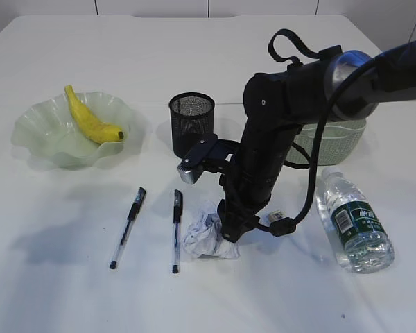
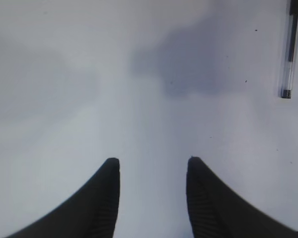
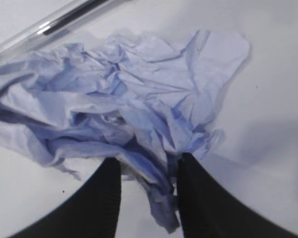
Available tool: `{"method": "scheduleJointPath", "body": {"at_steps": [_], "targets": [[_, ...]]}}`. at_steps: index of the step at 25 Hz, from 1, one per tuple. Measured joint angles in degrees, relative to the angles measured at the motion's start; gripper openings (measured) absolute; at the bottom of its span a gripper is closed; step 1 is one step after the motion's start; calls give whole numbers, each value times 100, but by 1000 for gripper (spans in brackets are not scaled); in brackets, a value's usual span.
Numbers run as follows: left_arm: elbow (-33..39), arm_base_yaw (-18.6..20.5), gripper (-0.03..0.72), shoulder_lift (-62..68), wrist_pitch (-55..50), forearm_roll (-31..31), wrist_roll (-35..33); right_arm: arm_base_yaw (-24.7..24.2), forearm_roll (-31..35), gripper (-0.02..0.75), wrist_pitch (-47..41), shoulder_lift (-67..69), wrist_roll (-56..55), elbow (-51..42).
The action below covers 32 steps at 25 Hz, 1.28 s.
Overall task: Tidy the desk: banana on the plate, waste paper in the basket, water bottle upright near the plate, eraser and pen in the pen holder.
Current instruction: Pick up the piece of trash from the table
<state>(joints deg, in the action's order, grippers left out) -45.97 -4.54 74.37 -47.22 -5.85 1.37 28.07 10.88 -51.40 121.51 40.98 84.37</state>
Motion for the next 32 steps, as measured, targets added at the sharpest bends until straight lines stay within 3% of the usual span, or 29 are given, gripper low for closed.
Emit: {"method": "scheduleJointPath", "body": {"at_steps": [4, 8, 17, 28, 32], "targets": [[0, 0, 305, 0, 0, 0, 0, 0, 0, 150, -64, 0, 0, 21], [0, 0, 305, 0, 0, 0, 0, 0, 10, 40, -385, 0, 0, 149], [0, 0, 305, 0, 12, 0, 0, 0, -61, 13, -1167, -233, -265, 577], [0, 0, 305, 0, 15, 0, 0, -12, -1045, 12, -1815, -977, -792, 799], [0, 0, 305, 0, 15, 0, 0, -272, -1164, 12, -1837, -1017, -1052, 1054]]}}
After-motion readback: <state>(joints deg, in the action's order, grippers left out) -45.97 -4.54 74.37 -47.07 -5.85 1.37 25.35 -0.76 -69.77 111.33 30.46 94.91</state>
